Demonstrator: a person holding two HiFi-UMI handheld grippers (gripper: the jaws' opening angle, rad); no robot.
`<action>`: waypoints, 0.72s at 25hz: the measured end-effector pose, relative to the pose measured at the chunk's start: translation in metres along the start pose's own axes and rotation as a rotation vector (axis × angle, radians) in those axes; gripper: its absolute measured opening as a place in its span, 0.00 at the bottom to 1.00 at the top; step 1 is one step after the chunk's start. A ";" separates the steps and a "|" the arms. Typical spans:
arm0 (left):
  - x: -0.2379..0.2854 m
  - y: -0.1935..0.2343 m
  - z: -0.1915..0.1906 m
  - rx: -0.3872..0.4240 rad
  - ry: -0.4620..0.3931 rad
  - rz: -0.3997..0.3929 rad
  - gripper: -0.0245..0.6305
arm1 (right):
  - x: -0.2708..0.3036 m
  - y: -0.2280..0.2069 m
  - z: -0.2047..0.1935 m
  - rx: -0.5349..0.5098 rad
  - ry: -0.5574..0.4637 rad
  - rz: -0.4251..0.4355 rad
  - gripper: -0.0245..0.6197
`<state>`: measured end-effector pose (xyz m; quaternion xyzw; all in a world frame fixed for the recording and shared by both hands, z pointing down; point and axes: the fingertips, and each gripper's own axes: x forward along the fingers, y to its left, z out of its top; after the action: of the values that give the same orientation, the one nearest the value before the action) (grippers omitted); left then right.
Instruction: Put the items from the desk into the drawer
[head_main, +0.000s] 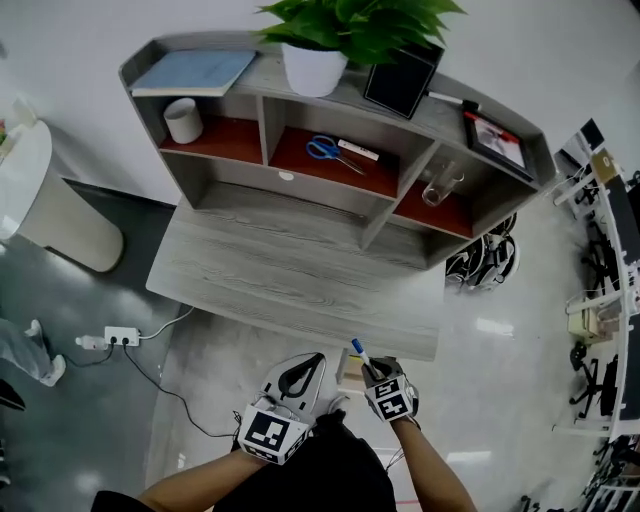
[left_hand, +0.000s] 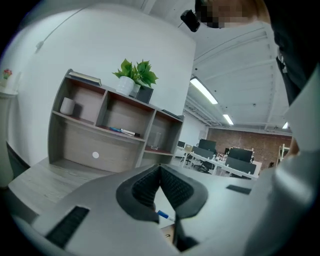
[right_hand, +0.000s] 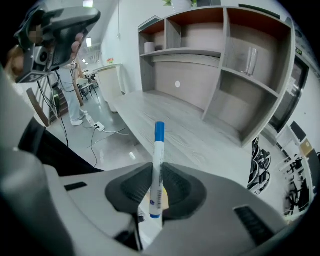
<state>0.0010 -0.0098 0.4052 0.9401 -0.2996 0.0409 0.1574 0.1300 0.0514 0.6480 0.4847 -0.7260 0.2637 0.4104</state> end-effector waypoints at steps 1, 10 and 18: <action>-0.001 -0.009 -0.003 0.009 0.001 0.016 0.06 | -0.002 -0.001 -0.008 -0.012 0.001 0.015 0.16; -0.005 -0.064 -0.038 -0.014 0.028 0.192 0.06 | 0.025 -0.006 -0.076 -0.161 0.052 0.136 0.16; -0.018 -0.082 -0.065 -0.049 0.043 0.328 0.06 | 0.068 -0.007 -0.127 -0.295 0.141 0.217 0.16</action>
<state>0.0345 0.0846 0.4414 0.8733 -0.4465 0.0789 0.1780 0.1663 0.1151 0.7723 0.3185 -0.7743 0.2306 0.4958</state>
